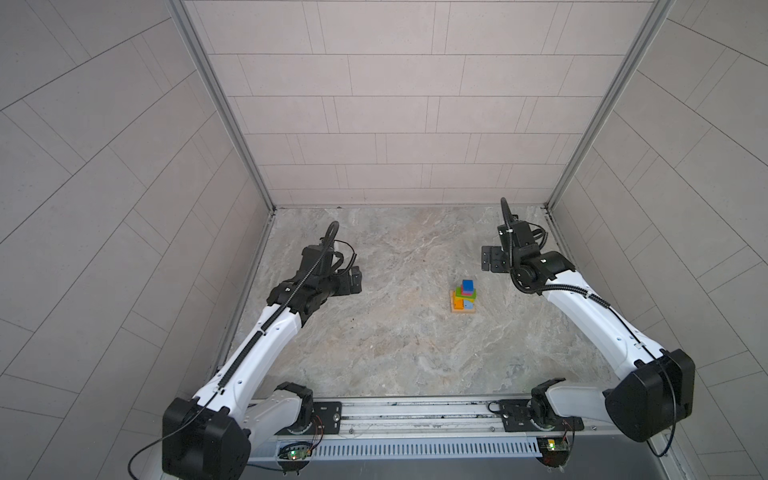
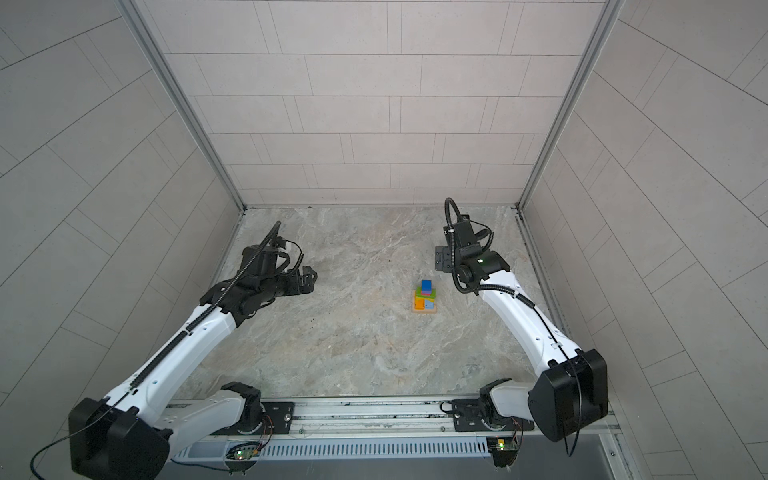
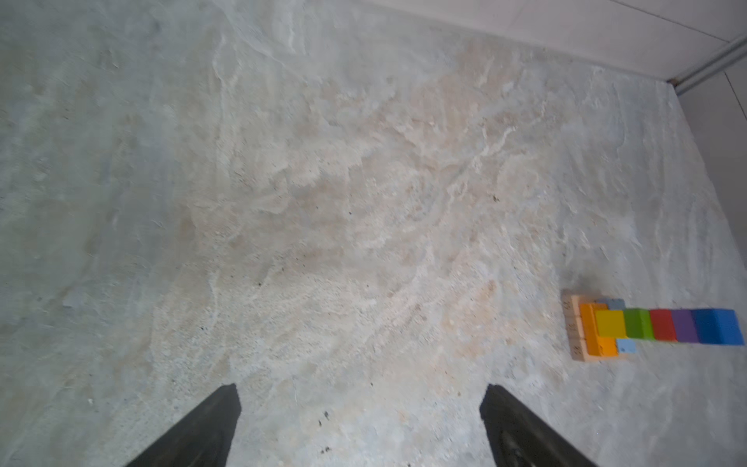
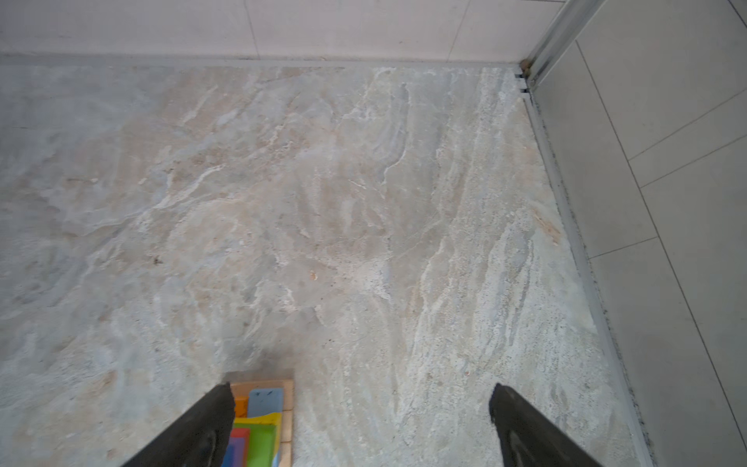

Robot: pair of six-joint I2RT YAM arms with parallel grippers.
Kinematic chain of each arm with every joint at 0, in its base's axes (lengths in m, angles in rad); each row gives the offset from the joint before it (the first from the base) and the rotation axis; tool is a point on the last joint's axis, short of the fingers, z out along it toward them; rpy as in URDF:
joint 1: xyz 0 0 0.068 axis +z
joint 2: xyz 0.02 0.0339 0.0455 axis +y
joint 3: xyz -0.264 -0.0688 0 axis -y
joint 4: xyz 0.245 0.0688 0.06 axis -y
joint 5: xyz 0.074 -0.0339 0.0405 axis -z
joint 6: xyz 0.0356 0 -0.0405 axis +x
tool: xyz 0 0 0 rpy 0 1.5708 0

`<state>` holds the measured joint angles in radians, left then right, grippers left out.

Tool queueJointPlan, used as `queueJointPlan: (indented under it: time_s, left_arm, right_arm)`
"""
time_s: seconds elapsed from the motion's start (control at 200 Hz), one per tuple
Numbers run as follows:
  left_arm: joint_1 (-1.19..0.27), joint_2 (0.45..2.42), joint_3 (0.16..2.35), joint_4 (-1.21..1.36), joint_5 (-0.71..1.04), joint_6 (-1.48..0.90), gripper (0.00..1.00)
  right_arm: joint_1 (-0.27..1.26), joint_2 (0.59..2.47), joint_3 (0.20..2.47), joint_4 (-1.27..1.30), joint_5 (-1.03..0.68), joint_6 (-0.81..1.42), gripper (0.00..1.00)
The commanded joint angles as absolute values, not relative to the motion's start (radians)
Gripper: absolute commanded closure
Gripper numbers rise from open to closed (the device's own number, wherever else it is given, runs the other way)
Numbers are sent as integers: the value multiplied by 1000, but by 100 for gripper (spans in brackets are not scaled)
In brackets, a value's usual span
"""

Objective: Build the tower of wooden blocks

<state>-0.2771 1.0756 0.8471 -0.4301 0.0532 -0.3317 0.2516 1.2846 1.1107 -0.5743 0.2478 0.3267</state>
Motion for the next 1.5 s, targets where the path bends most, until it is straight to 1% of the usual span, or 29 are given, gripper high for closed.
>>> queueJointPlan:
  time_s: [0.0, 0.06, 0.12, 0.2, 0.25, 0.315, 0.35, 0.435, 0.545, 0.646, 0.716, 0.811, 0.886, 1.026, 1.106, 1.146, 1.266, 1.341, 1.366, 1.431, 1.496]
  left_arm:
    - [-265, 1056, 768, -250, -151, -287, 0]
    - [-265, 1063, 736, -191, -155, -232, 0]
    - [-264, 1075, 708, -139, -198, -180, 0]
    - [-255, 1084, 642, -13, -339, -88, 0]
    - [-232, 1094, 586, 86, -409, -82, 0]
    - [-162, 1131, 540, 177, -354, -85, 0]
    - [-142, 1155, 527, 217, -362, -83, 0]
    - [-136, 1220, 479, 385, -360, -19, 0]
    - [-136, 1332, 418, 626, -334, 31, 0]
    - [-135, 1418, 384, 795, -277, 81, 0]
    - [-126, 1460, 379, 848, -230, 68, 0]
    - [-113, 1539, 360, 959, -250, 52, 0]
    - [-86, 1584, 339, 1033, -181, 40, 0]
    - [-67, 1587, 360, 996, -150, 35, 0]
    - [-67, 1594, 402, 915, -248, -12, 0]
    - [-47, 1593, 408, 906, -224, -25, 0]
    - [-43, 1601, 416, 892, -222, -28, 0]
    - [-42, 1599, 414, 896, -222, -26, 0]
    - [-42, 1597, 412, 900, -222, -26, 0]
    - [-44, 1587, 402, 909, -217, -23, 0]
    - [-45, 1582, 393, 924, -213, -20, 0]
  right_arm:
    - [176, 1235, 1025, -438, 247, 269, 0]
    - [140, 1214, 952, -344, 245, 281, 0]
    - [118, 1198, 888, -263, 251, 282, 0]
    - [99, 1197, 817, -186, 299, 278, 0]
    - [84, 1206, 767, -124, 321, 278, 0]
    - [64, 1224, 716, -66, 336, 275, 0]
    - [56, 1232, 692, -34, 346, 270, 0]
    - [45, 1236, 627, 55, 350, 273, 0]
    - [41, 1222, 498, 238, 338, 239, 0]
    - [36, 1238, 428, 377, 406, 222, 0]
    - [32, 1268, 391, 473, 416, 226, 0]
    - [32, 1290, 388, 505, 426, 225, 2]
    - [32, 1287, 351, 600, 451, 229, 2]
    - [32, 1313, 218, 940, 491, 202, 1]
    - [32, 1362, 193, 1042, 496, 192, 1]
    - [32, 1399, 189, 1088, 470, 181, 0]
    - [35, 1547, 165, 1313, 311, 85, 0]
    - [42, 1648, 184, 1408, 303, 60, 1]
    - [44, 1634, 182, 1395, 307, 62, 0]
    - [43, 1568, 222, 1214, 383, 118, 1]
    - [44, 1557, 271, 1109, 350, 91, 1]
